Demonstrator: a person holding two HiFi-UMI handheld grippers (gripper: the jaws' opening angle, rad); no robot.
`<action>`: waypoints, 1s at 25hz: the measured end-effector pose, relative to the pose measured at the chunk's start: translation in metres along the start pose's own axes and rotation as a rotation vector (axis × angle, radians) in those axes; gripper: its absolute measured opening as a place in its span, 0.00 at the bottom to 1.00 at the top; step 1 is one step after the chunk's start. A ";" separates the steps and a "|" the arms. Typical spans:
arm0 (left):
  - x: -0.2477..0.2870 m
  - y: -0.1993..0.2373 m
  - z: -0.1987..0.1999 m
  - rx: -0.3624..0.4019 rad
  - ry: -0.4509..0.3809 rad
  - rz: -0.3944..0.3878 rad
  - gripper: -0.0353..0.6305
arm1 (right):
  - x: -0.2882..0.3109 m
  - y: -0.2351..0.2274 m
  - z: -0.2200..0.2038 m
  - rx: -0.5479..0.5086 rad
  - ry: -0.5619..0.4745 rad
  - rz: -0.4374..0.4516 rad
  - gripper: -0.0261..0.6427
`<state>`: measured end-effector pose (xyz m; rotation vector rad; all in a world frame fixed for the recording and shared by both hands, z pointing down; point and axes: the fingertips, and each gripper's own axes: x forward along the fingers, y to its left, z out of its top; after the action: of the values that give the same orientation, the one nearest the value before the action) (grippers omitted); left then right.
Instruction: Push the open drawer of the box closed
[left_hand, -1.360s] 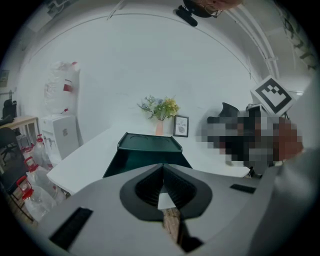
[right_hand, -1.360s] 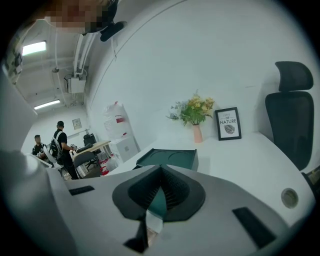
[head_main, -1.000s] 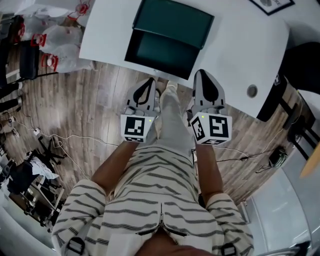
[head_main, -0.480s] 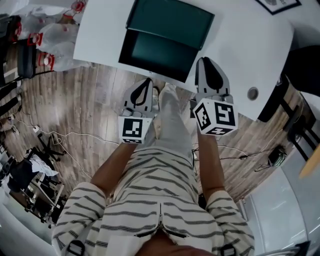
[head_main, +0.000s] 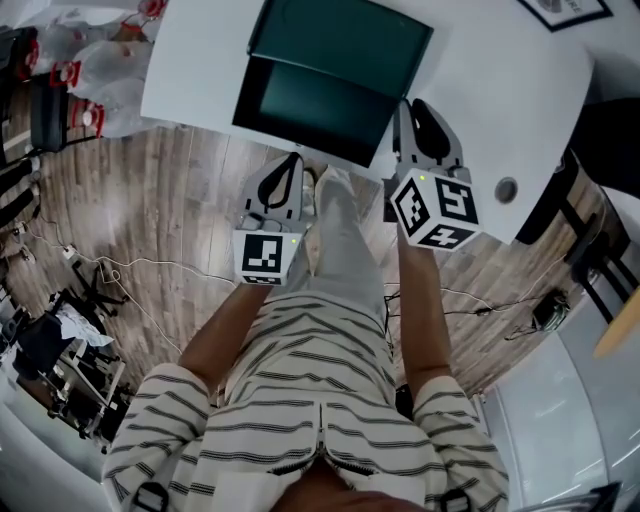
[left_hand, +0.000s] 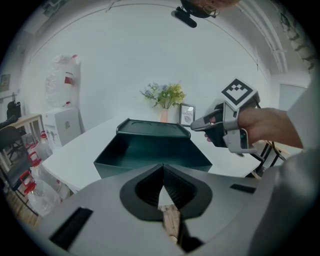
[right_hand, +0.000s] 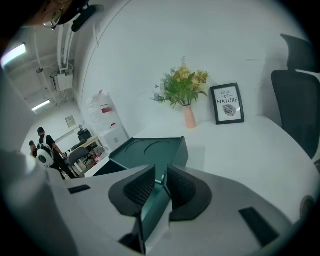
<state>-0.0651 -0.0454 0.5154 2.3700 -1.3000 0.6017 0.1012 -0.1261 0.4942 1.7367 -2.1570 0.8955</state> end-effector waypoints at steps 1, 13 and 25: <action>0.000 0.000 0.000 -0.001 0.000 0.001 0.05 | 0.002 -0.001 0.000 0.002 0.005 0.001 0.15; 0.000 0.007 -0.007 0.005 0.017 0.016 0.05 | 0.024 -0.008 0.007 0.021 0.039 0.017 0.17; 0.005 0.002 -0.014 -0.010 0.023 0.015 0.05 | 0.033 -0.016 -0.005 0.120 0.131 0.120 0.18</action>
<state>-0.0677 -0.0425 0.5302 2.3405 -1.3089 0.6239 0.1058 -0.1515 0.5210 1.5648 -2.1805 1.1570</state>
